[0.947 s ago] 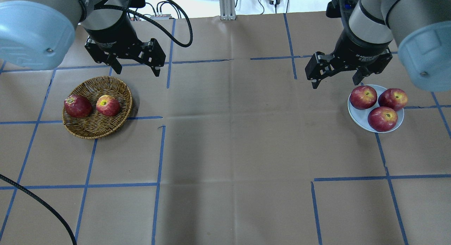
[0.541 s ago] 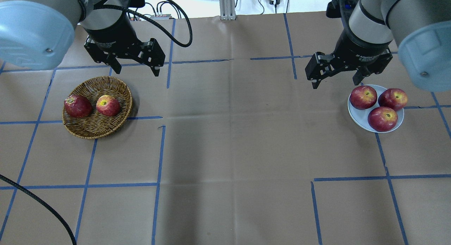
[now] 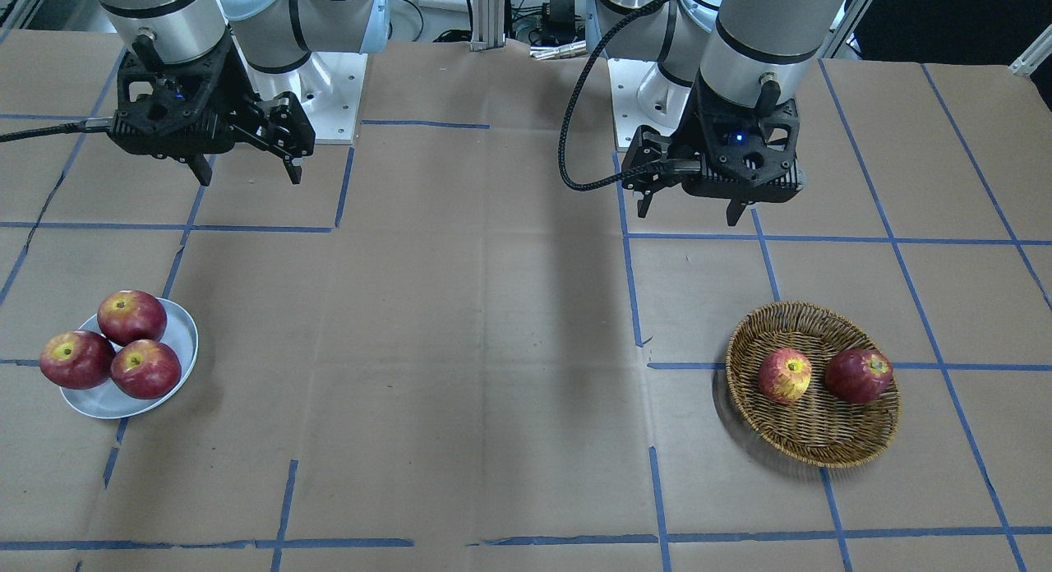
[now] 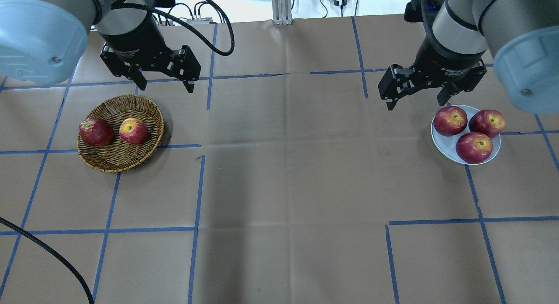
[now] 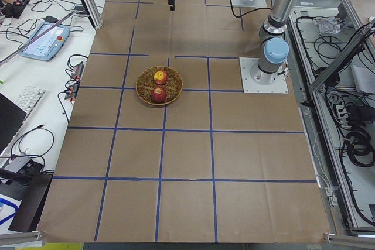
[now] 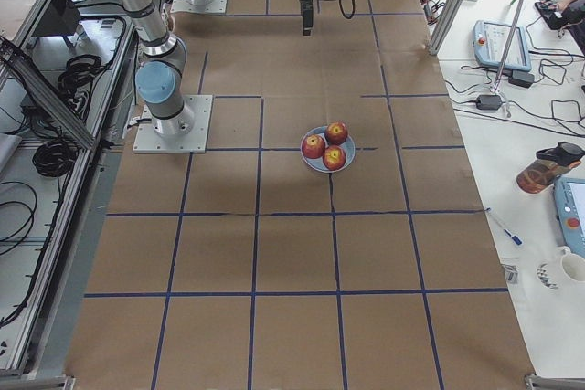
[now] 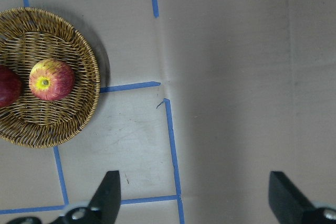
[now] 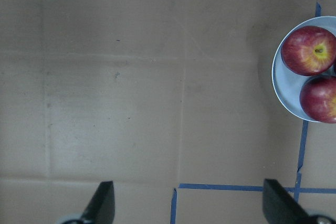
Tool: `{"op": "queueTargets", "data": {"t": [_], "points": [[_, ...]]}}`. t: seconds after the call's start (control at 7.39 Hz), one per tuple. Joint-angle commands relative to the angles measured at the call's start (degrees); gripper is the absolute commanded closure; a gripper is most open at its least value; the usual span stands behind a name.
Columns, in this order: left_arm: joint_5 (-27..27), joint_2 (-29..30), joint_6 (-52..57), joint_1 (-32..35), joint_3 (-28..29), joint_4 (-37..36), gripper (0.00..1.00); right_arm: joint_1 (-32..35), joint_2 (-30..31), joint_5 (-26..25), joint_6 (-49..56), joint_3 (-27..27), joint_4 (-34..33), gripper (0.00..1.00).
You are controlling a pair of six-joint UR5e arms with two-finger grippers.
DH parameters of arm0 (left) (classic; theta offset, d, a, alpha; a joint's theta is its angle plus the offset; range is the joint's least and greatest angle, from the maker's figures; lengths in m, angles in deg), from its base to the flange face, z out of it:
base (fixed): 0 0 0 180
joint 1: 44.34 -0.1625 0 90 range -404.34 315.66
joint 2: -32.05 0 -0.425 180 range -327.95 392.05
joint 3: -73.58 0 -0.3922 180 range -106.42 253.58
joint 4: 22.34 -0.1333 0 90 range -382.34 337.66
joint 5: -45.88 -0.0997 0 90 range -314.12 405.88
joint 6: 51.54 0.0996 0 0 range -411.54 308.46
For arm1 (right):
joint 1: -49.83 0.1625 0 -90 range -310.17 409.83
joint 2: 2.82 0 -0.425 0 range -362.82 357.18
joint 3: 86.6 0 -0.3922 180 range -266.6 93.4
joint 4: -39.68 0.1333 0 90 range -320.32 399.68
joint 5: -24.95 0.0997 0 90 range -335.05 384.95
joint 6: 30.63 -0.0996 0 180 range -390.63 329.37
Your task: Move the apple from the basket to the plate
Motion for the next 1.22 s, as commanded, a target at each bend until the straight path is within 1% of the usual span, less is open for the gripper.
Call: {"op": "queueTargets", "data": {"t": [0.0, 0.27, 0.41, 0.68, 0.81, 0.95, 1.08], "points": [[0.1, 0.1, 0.1, -1.5, -1.3, 0.2, 0.01, 0.0, 0.0, 0.0, 0.0, 0.0, 0.0, 0.0], [-0.3, -0.8, -0.2, -1.7, -1.3, 0.7, 0.01, 0.0, -0.1, 0.0, 0.0, 0.1, -0.1, 0.0], [0.2, -0.2, 0.1, -2.4, -0.5, 1.1, 0.01, 0.0, -0.2, 0.1, 0.0, 0.4, -0.4, 0.0], [-0.1, 0.3, -0.2, -4.0, -2.5, 0.9, 0.01, -0.1, -1.5, -0.2, 0.0, 2.2, -0.7, 0.0], [0.2, 1.0, -0.2, -5.7, -4.1, -0.4, 0.02, -0.2, -2.9, -0.3, 0.0, 3.6, -0.1, 0.0], [0.5, 2.5, 1.2, -9.0, -5.7, -2.9, 0.02, -0.2, -3.3, -0.2, 0.0, 3.7, 0.1, 0.0], [0.2, 4.1, 7.8, -10.8, -7.0, -8.7, 0.02, -0.2, -3.3, -0.2, 0.0, 3.3, 0.2, 0.0]]}}
